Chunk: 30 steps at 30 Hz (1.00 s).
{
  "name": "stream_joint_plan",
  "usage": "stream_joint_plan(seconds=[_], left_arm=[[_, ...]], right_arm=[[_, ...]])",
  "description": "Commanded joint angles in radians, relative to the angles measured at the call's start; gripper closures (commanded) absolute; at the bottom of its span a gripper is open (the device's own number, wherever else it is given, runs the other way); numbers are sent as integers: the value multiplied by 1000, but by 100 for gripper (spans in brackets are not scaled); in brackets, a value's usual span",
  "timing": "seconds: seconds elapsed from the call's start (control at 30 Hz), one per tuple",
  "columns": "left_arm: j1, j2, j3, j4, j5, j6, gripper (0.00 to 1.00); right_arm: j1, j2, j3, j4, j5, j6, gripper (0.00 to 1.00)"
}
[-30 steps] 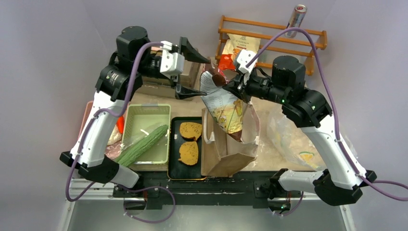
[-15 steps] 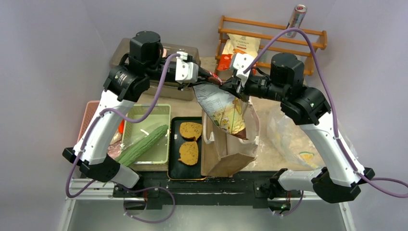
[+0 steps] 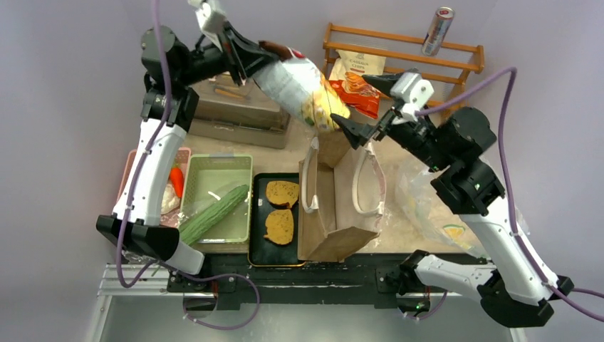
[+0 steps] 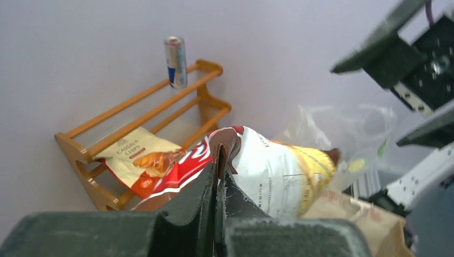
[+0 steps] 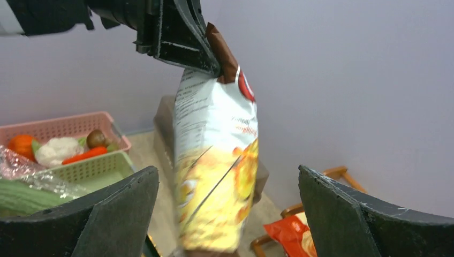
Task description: Untie the knot of the grocery bags and take out the mixed food
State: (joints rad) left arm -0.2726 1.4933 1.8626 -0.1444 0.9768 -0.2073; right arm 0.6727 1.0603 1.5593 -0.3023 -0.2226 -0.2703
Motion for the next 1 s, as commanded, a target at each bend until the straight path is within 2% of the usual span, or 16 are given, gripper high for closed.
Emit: stream_joint_plan(seconds=[0.0, 0.1, 0.2, 0.37, 0.53, 0.63, 0.8, 0.97], left_arm=[[59, 24, 64, 463, 21, -557, 100], [62, 41, 116, 466, 13, -620, 100], [80, 70, 181, 467, -8, -675, 100], [85, 80, 259, 464, -21, -707, 100], [79, 63, 310, 449, -25, -720, 100], [61, 50, 327, 441, 0, -716, 100], [40, 18, 302, 434, 10, -698, 100], [39, 16, 302, 434, -3, -686, 100]], right_arm=[[3, -101, -130, 276, 12, 8, 1], [5, -156, -246, 366, -37, -9, 1], [3, -172, -294, 376, -20, -54, 1], [3, -229, -453, 466, 18, -195, 1], [2, -229, -563, 610, 3, -212, 1], [3, -188, -583, 729, -13, -210, 1], [4, -101, -559, 884, -157, -151, 1], [15, -63, -556, 886, -270, -144, 1]])
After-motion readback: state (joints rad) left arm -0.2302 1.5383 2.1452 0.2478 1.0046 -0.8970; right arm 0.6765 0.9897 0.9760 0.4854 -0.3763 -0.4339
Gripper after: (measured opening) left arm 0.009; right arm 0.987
